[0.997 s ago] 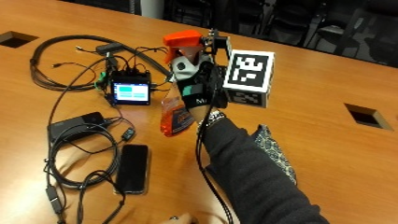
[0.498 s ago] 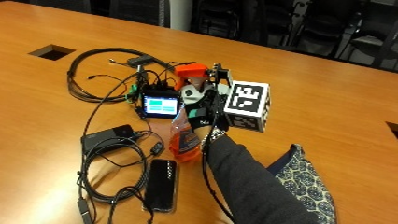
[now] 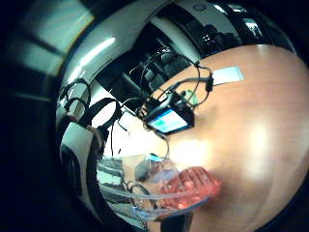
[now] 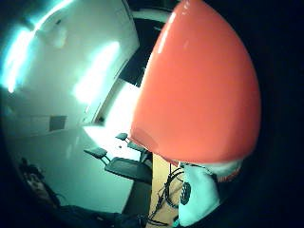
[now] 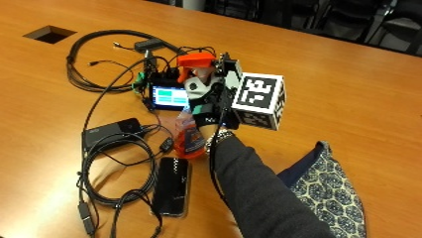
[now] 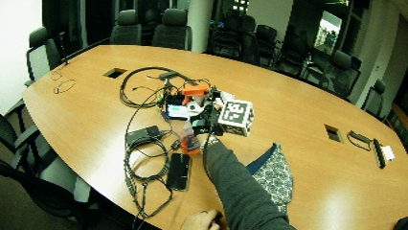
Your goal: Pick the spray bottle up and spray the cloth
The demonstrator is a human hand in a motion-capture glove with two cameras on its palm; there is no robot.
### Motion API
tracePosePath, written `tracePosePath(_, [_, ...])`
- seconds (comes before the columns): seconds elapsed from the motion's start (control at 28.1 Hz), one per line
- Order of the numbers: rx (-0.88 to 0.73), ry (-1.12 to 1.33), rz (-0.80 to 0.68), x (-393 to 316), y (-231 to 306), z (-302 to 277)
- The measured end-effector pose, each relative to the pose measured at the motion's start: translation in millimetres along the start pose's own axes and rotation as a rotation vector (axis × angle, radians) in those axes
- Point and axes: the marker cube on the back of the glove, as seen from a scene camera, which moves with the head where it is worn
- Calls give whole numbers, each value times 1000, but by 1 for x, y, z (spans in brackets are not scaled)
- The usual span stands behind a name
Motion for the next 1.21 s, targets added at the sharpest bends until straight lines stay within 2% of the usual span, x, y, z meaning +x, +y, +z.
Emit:
tracePosePath(0.25, [-3, 5, -51, -8, -1, -13])
tracePosePath(0.89, [-27, 85, 52, 13, 21, 1])
tracePosePath(1.21, [-215, 222, 41, 28, 53, 26])
